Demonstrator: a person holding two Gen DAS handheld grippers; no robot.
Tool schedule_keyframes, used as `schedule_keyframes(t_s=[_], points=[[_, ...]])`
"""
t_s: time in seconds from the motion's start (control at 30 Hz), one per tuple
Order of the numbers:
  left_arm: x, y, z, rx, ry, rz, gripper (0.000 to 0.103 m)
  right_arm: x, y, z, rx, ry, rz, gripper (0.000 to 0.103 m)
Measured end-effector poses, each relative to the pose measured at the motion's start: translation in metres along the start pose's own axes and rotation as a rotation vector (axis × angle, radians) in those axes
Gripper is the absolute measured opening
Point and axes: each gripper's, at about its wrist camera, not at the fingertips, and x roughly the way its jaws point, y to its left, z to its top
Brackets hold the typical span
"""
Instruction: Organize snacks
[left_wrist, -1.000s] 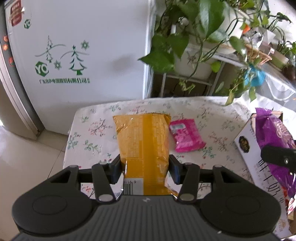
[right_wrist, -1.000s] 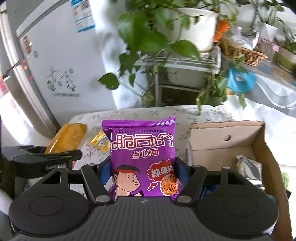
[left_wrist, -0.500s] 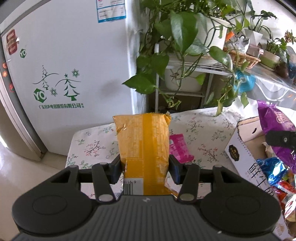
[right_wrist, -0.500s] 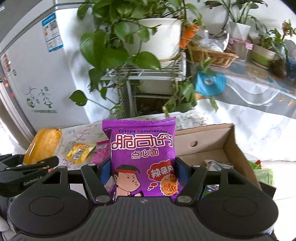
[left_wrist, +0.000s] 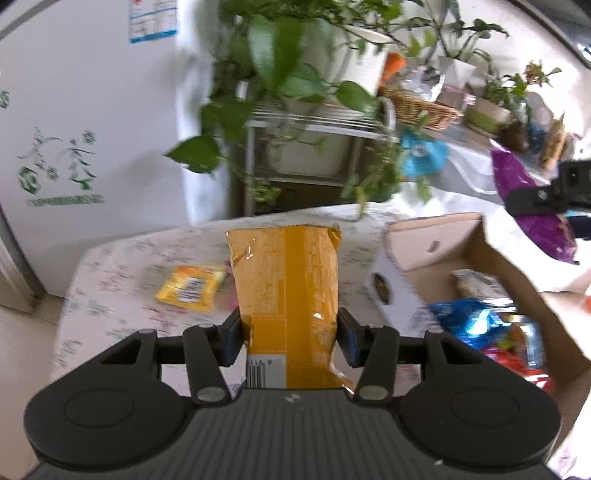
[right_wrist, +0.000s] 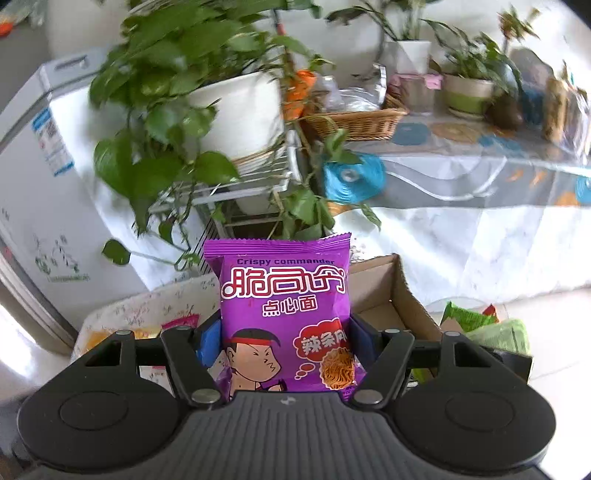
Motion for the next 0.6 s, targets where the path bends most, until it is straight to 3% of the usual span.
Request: schedule_keyframes(t_s=[0.37, 0.6], points=[[0.007, -0.059, 0.017, -0.035, -0.015, -0.119, 0.05, -0.009, -0.037, 0.01, 0.144, -0.011, 0.004, 0.075], [0.023, -0.101, 0.024, -0.017, 0.016, -0.162, 0.05, -0.008, -0.048, 0.014, 0.224, -0.008, -0.01, 0.075]])
